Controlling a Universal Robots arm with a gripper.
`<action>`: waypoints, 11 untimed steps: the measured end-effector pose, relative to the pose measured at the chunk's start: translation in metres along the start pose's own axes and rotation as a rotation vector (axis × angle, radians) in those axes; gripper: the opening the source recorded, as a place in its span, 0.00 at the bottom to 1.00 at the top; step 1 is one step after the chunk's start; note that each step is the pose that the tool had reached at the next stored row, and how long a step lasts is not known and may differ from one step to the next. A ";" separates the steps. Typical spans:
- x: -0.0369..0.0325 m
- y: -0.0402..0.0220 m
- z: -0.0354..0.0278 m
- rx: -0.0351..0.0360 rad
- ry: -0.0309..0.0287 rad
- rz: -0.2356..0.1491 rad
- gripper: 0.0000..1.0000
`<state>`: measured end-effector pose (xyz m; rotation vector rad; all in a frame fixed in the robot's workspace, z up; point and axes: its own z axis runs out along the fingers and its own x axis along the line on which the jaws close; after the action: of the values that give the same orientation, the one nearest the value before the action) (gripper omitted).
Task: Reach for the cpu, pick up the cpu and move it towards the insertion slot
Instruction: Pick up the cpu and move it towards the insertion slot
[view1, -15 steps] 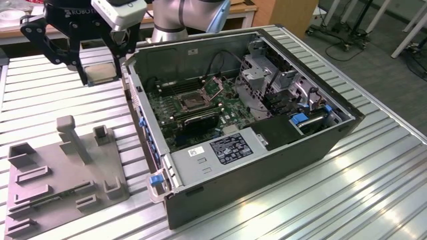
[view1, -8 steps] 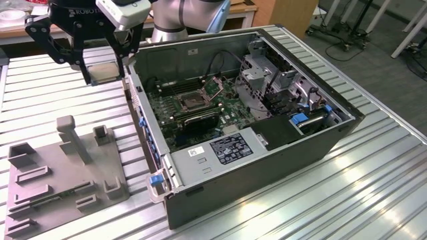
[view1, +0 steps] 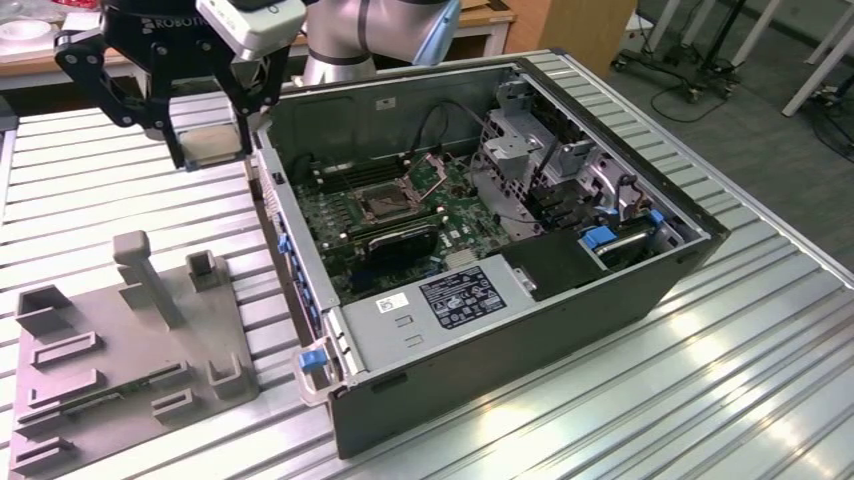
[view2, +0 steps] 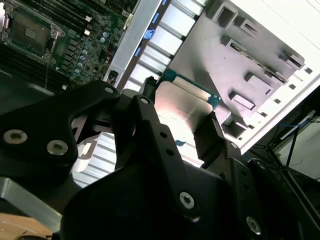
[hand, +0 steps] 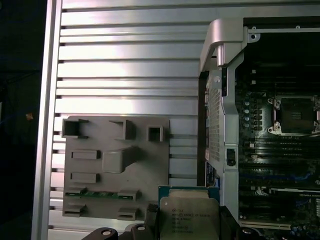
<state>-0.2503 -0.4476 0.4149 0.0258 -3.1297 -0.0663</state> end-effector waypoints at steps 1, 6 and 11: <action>-0.0004 -0.0001 0.0001 -0.0001 -0.0001 0.000 0.55; -0.0025 -0.0001 0.0001 -0.0002 -0.0002 0.000 0.55; -0.0042 -0.0001 0.0001 -0.0001 -0.0001 0.000 0.55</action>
<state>-0.2462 -0.4476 0.4148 0.0258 -3.1298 -0.0665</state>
